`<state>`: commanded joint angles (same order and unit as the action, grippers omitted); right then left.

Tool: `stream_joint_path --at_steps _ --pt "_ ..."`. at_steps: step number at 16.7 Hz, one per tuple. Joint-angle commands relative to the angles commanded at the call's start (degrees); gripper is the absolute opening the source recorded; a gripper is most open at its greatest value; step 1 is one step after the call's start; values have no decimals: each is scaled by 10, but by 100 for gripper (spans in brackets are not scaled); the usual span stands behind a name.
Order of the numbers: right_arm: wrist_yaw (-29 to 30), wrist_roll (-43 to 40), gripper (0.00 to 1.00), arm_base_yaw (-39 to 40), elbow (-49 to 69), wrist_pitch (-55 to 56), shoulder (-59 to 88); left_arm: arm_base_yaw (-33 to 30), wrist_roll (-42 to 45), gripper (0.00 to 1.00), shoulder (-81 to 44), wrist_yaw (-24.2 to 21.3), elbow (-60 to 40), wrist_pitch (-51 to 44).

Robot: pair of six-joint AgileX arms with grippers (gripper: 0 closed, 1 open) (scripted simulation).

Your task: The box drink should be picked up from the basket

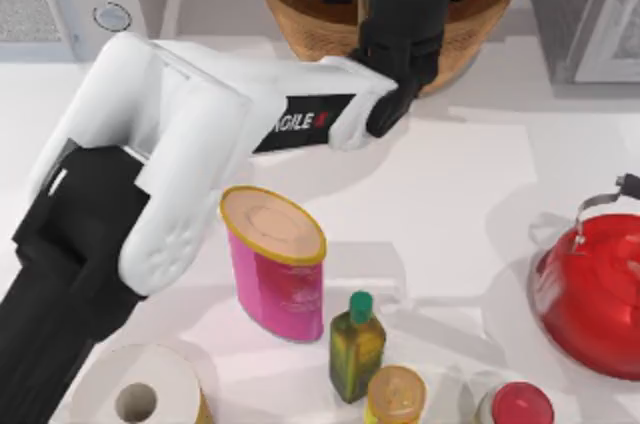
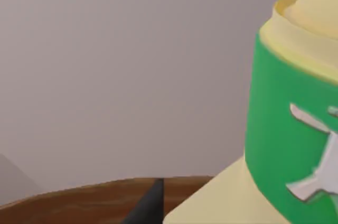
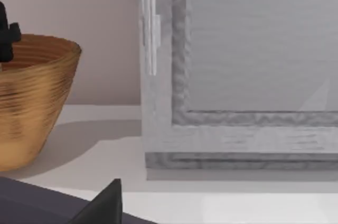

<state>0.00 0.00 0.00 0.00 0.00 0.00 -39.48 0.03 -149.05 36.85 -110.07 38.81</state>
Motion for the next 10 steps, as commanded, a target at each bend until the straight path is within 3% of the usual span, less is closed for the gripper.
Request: stream_joint_path --at_steps 6,10 --pt "0 0 100 0 0 0 0 0 0 2 0 0 0 0" --pt "0 0 100 0 0 0 0 0 0 0 0 0 0 0"
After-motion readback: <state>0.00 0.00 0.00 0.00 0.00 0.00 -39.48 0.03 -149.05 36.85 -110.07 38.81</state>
